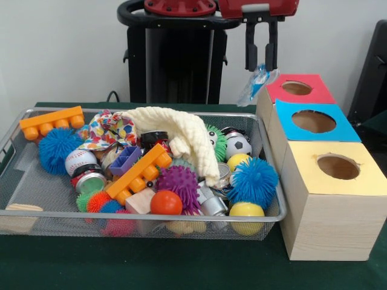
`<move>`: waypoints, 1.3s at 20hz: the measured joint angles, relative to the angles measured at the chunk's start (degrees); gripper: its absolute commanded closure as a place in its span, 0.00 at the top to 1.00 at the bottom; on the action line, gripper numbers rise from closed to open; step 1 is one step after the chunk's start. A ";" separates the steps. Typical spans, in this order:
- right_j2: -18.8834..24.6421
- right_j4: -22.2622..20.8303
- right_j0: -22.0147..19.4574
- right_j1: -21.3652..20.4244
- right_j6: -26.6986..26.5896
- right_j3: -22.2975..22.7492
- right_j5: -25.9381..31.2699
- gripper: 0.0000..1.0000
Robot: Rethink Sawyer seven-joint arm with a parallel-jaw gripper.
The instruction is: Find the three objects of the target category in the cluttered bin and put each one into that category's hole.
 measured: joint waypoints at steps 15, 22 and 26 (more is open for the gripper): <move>-2.15 0.49 -0.01 0.87 0.18 0.02 -0.40 0.00; -4.54 0.95 0.00 2.15 0.18 0.02 -2.65 0.00; -5.58 1.66 0.00 2.55 0.18 0.02 -4.21 0.00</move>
